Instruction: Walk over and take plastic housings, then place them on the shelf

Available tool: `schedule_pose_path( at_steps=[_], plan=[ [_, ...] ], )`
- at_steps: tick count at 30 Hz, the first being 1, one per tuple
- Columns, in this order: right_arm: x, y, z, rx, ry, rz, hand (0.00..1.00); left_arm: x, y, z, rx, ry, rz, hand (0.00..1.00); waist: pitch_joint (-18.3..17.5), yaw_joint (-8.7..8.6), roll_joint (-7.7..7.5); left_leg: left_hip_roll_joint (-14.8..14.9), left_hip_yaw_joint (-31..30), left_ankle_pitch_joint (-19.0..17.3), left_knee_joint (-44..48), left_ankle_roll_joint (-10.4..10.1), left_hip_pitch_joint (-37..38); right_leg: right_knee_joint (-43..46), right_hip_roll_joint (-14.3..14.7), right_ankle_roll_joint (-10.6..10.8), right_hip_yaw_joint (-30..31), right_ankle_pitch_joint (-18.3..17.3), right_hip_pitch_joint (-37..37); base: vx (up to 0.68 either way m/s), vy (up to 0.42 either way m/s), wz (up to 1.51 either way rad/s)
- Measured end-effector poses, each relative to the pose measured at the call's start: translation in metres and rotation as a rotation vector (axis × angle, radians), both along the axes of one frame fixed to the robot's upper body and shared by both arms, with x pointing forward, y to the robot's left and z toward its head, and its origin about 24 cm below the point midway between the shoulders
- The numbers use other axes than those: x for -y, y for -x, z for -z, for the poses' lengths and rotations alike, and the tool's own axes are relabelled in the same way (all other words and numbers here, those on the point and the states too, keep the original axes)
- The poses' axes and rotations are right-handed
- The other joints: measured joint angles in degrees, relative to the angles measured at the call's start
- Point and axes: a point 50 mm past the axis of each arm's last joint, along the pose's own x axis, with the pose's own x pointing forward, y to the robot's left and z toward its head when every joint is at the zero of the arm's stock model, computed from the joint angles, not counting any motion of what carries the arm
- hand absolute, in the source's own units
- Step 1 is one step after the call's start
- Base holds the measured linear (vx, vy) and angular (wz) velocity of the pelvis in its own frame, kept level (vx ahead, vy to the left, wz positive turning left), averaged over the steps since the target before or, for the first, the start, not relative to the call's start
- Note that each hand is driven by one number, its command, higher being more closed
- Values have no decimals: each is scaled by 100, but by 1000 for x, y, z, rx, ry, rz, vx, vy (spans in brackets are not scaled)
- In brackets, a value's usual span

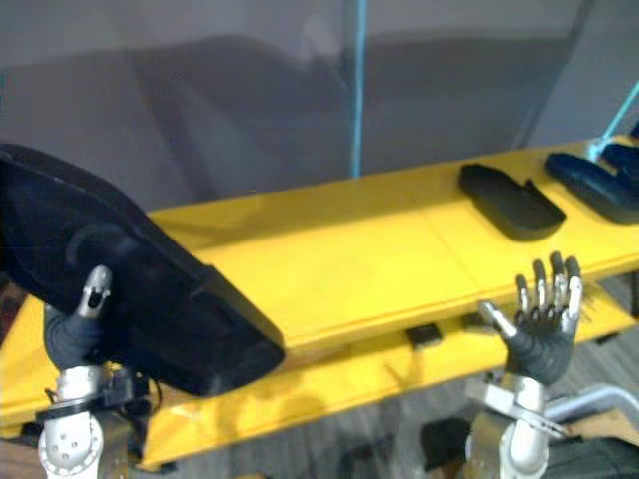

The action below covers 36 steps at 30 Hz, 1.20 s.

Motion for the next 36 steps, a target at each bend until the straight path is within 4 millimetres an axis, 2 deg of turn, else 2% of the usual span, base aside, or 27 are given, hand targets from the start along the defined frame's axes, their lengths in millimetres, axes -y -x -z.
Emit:
schedule_pose_path(
  at_steps=[6,10,15,19,24,26,28,30,33,36],
  plan=[
    [-2,0,1,0,-5,10,0,10,-4,7,-51,13,74,100,-100,-28,38,-90,131,84,-576,14,447,-113,-53,81,-194,281,118,51,22,-10],
    [-1,0,2,-12,-16,31,0,17,-11,6,-63,5,135,100,-103,-97,293,-92,137,265,-882,30,457,-335,-18,75,-324,589,97,-23,11,0],
    [-3,-3,2,-11,-23,19,0,19,-31,-18,-24,-129,228,100,-74,-89,265,-95,148,427,-1146,39,555,-391,1,43,-379,646,100,-65,-5,0],
    [-8,-10,1,-19,-41,-4,0,28,-58,-47,42,-221,315,100,-81,-108,277,-95,190,716,-1521,15,589,-510,37,-9,-528,711,14,-96,-29,-5],
    [-15,-16,1,-26,-41,-46,0,42,-89,-60,14,-152,475,100,-22,-174,395,-91,460,1045,-1981,-35,818,-666,88,-119,-610,633,-53,-87,-46,-22],
    [-16,-18,7,-49,-46,-58,0,50,-100,-59,-39,-124,526,100,-43,-271,445,-44,481,1106,-1987,-39,818,-653,133,-137,-600,615,-96,-70,-52,-13],
    [-20,-21,12,-70,-54,-76,0,58,-114,-48,-132,-101,557,100,-63,-400,472,5,544,1147,-1989,-78,843,-644,175,-143,-565,607,-128,-33,-35,-16],
    [-23,-22,16,-88,-62,-91,0,64,-126,-32,-233,-75,563,100,-77,-430,493,46,644,1155,-1988,-91,853,-612,218,-117,-442,633,-220,-4,-17,-27],
    [-26,-21,25,-137,-74,-109,0,65,-137,-9,-335,13,492,100,-82,-530,463,105,737,1175,-1987,-120,849,-583,278,-80,-376,722,-270,24,-22,-16],
    [-29,-20,35,-187,-84,-124,0,59,-146,-3,-375,52,394,100,-90,-578,445,157,790,1180,-1986,-129,849,-590,338,-95,-302,778,-299,21,-21,-14]
  ],
)
